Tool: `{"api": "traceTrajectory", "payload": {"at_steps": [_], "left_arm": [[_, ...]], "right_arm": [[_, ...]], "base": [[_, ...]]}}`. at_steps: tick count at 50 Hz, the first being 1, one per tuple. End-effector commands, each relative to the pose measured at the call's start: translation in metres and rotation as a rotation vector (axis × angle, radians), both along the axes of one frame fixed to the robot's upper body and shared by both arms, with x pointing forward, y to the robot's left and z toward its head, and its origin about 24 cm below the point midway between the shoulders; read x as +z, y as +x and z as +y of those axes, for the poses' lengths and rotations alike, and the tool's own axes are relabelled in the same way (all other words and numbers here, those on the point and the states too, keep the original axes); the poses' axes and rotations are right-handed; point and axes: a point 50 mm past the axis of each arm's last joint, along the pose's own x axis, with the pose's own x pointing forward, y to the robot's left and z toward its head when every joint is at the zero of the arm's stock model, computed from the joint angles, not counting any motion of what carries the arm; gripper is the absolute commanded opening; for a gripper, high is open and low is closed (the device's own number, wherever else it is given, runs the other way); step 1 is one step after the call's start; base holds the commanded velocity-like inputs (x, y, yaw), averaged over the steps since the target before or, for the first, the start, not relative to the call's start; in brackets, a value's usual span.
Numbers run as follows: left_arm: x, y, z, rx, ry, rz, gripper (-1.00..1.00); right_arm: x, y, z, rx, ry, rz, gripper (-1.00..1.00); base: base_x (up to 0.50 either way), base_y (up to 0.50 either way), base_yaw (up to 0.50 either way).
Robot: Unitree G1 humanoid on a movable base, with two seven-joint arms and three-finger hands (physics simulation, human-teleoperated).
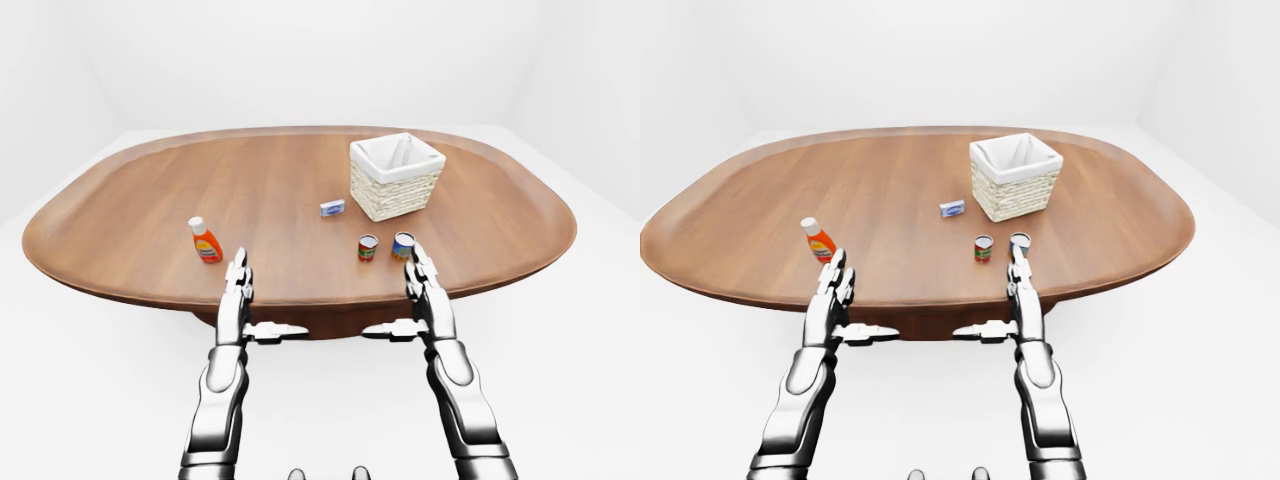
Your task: Pick up the tomato sauce, and put it in the basket.
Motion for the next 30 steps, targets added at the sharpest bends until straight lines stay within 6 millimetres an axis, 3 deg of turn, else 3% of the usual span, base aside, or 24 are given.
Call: {"api": "traceTrajectory", "payload": {"at_steps": [1, 9, 13, 14, 19, 22, 25, 29, 30], "left_arm": [[0.004, 0.001, 0.011, 0.023, 0.014, -0.016, 1.00], [0.011, -0.001, 0.014, 0.029, 0.007, -0.027, 1.00], [0.021, -0.002, 0.019, 0.042, 0.002, -0.050, 1.00], [0.031, -0.003, 0.022, 0.051, -0.001, -0.080, 1.00], [0.072, -0.015, 0.034, 0.059, -0.044, -0.262, 1.00], [0.103, -0.025, 0.054, 0.127, -0.056, -0.403, 1.00], [0.125, -0.033, 0.063, 0.161, -0.053, -0.502, 1.00], [0.156, -0.056, 0.072, 0.253, -0.046, -0.664, 1.00], [0.163, -0.062, 0.070, 0.247, -0.043, -0.699, 1.00]], "right_arm": [[0.007, -0.004, -0.004, 0.013, 0.009, -0.022, 1.00], [0.010, -0.006, -0.006, 0.004, 0.004, -0.033, 1.00], [0.027, -0.014, -0.014, -0.032, 0.006, -0.083, 1.00], [0.048, -0.023, -0.020, -0.055, 0.001, -0.164, 1.00], [0.105, -0.057, -0.032, -0.086, -0.063, -0.411, 1.00], [0.166, -0.105, -0.045, -0.130, -0.169, -0.706, 1.00], [0.175, -0.123, -0.065, -0.186, -0.116, -0.743, 1.00], [0.177, -0.143, -0.096, -0.274, -0.131, -0.496, 1.00], [0.182, -0.152, -0.102, -0.297, -0.133, -0.512, 1.00]], "base": [[0.00, 0.00, 0.00], [0.00, 0.00, 0.00], [0.00, 0.00, 0.00], [0.00, 0.00, 0.00], [0.00, 0.00, 0.00], [0.00, 0.00, 0.00], [0.00, 0.00, 0.00], [0.00, 0.00, 0.00], [0.00, 0.00, 0.00]]}}
